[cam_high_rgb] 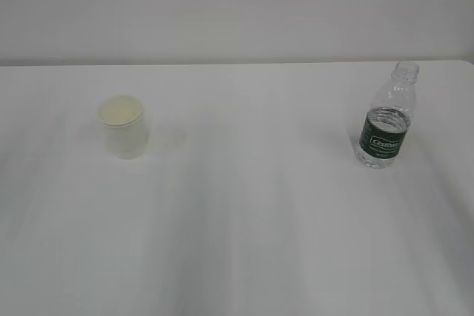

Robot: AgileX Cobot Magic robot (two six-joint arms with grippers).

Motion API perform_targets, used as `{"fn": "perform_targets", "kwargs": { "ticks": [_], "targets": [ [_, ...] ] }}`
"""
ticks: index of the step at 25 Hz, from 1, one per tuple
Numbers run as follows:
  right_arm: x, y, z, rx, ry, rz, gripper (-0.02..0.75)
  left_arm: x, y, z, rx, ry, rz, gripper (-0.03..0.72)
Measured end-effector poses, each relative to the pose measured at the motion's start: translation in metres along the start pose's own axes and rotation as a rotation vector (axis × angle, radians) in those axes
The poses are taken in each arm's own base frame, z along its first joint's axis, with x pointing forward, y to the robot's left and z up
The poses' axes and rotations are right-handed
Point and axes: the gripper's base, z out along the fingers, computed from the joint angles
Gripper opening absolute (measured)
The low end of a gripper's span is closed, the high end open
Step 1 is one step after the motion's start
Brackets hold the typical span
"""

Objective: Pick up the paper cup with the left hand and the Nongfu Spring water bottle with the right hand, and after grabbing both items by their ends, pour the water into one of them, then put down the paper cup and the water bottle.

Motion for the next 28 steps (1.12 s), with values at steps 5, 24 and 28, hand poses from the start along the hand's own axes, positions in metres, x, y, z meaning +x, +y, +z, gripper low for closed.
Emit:
{"fn": "perform_targets", "kwargs": {
  "ticks": [5,24,28],
  "targets": [
    [0.019,-0.001,0.019,0.003,0.025,0.019,0.463,0.015,0.002,0.030,-0.008,0.009,0.011,0.408],
    [0.105,0.003,0.017,-0.063,0.026,-0.030,0.462,0.099,-0.045,0.034,0.212,-0.013,0.052,0.374],
    [0.134,0.006,0.020,-0.104,0.046,-0.011,0.462,0.126,-0.035,0.030,0.186,-0.025,0.023,0.361]
  ]
}}
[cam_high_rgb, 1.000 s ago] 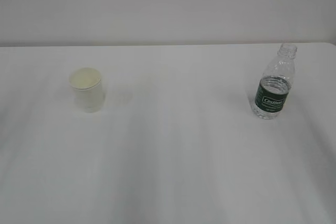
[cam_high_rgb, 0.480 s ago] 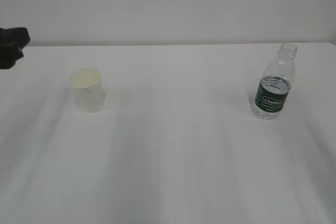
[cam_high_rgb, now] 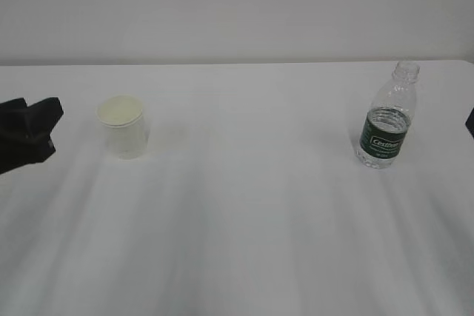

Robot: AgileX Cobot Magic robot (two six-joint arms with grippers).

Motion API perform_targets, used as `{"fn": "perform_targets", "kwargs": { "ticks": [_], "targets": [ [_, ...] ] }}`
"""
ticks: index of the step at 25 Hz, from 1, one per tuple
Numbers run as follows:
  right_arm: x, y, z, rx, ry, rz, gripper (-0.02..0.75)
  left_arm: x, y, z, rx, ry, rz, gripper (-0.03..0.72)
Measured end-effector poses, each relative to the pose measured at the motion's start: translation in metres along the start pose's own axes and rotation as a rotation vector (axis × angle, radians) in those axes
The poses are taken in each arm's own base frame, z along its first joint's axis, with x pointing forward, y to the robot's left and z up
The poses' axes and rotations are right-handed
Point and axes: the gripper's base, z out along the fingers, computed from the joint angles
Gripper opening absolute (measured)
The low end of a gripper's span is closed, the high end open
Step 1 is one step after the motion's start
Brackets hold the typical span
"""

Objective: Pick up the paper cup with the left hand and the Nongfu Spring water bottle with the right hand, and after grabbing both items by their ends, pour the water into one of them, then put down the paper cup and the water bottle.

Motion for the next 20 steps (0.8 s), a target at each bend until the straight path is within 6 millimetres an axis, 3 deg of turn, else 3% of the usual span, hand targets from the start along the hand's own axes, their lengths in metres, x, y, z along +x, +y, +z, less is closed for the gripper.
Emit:
{"fn": "perform_targets", "kwargs": {
  "ticks": [6,13,20],
  "targets": [
    [0.032,0.002,0.010,-0.040,0.005,0.040,0.462,0.039,0.004,0.000,0.035,0.060,0.050,0.358],
    [0.076,0.000,0.024,-0.039,0.228,0.055,0.462,0.081,0.011,0.007,0.011,0.242,0.071,0.360],
    [0.093,-0.002,0.046,-0.039,0.296,0.056,0.468,0.090,0.012,0.009,0.005,0.277,0.075,0.475]
  ]
}}
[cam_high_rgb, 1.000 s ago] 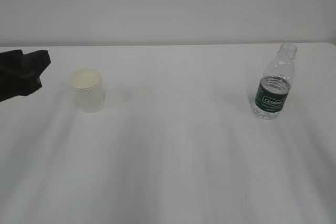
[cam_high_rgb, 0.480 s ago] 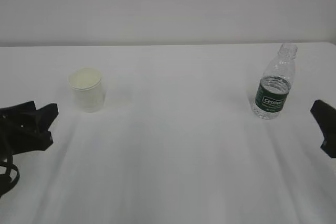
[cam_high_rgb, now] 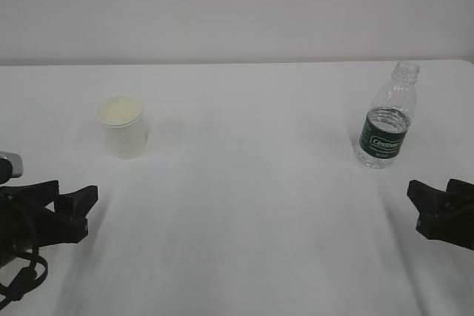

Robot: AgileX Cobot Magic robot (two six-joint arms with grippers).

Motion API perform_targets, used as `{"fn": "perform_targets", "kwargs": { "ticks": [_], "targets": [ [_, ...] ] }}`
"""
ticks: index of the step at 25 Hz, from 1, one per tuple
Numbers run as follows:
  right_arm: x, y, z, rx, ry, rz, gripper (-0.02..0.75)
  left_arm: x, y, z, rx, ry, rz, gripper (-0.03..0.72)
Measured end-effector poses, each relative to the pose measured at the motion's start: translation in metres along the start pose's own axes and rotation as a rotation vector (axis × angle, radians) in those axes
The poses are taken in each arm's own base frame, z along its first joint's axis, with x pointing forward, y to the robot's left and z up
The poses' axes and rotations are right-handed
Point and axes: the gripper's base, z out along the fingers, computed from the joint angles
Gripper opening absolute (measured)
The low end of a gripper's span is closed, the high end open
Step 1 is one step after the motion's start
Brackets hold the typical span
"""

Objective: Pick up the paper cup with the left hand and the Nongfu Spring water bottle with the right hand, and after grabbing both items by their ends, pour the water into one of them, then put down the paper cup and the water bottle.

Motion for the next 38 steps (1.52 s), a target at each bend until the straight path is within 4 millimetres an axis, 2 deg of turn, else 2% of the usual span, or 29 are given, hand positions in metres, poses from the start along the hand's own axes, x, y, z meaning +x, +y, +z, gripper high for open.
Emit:
{"fn": "perform_targets", "kwargs": {
  "ticks": [3,8,14,21,38],
  "targets": [
    [0.001,-0.002,0.011,0.000,0.009,0.002,0.514,0.000,0.000,0.000,-0.001,-0.002,-0.001,0.508],
    [-0.001,-0.005,0.028,0.004,-0.001,0.001,0.606,-0.006,0.000,0.005,-0.008,-0.028,-0.007,0.516],
    [-0.008,-0.008,0.048,0.004,-0.036,-0.004,0.619,-0.013,-0.002,0.018,-0.003,-0.063,-0.011,0.516],
    [-0.019,-0.010,0.069,0.003,-0.090,-0.027,0.651,-0.016,-0.003,0.021,0.001,-0.075,-0.011,0.517],
    [-0.021,-0.017,0.123,-0.010,-0.132,-0.043,0.659,-0.017,-0.003,0.022,-0.003,-0.081,-0.014,0.515]
  ]
}}
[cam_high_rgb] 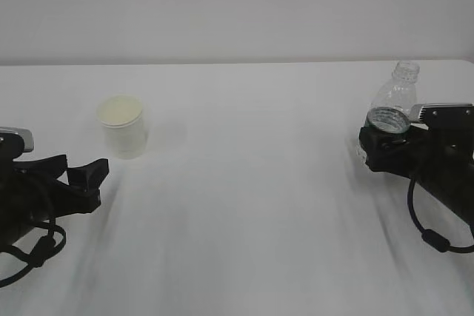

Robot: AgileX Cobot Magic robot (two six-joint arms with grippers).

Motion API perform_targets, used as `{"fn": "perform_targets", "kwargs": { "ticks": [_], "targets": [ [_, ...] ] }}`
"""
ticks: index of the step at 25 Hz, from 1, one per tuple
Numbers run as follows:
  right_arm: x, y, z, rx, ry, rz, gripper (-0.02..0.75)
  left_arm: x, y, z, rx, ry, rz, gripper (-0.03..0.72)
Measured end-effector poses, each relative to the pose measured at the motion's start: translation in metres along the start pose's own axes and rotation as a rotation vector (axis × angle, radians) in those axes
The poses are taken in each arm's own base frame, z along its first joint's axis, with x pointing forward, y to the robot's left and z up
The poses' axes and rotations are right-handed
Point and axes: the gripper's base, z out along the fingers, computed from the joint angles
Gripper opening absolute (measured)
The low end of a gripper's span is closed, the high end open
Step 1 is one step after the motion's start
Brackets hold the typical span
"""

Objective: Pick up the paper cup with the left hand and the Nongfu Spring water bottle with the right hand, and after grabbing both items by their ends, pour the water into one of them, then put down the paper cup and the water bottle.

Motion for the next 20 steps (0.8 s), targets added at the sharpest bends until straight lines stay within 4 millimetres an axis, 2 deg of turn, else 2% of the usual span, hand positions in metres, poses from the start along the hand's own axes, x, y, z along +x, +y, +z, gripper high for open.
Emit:
{"fn": "perform_targets", "kwargs": {
  "ticks": [7,13,20],
  "targets": [
    [-0.006,-0.001,0.007,-0.003,-0.030,-0.006,0.659,0.000,0.000,0.000,-0.001,0.000,0.000,0.515],
    [0.003,-0.002,0.016,-0.002,-0.013,-0.003,0.659,0.000,0.000,0.000,-0.001,0.000,0.000,0.514],
    [-0.001,-0.003,0.022,-0.003,-0.035,-0.007,0.647,0.000,0.000,0.000,-0.002,0.000,-0.001,0.514]
  ]
}}
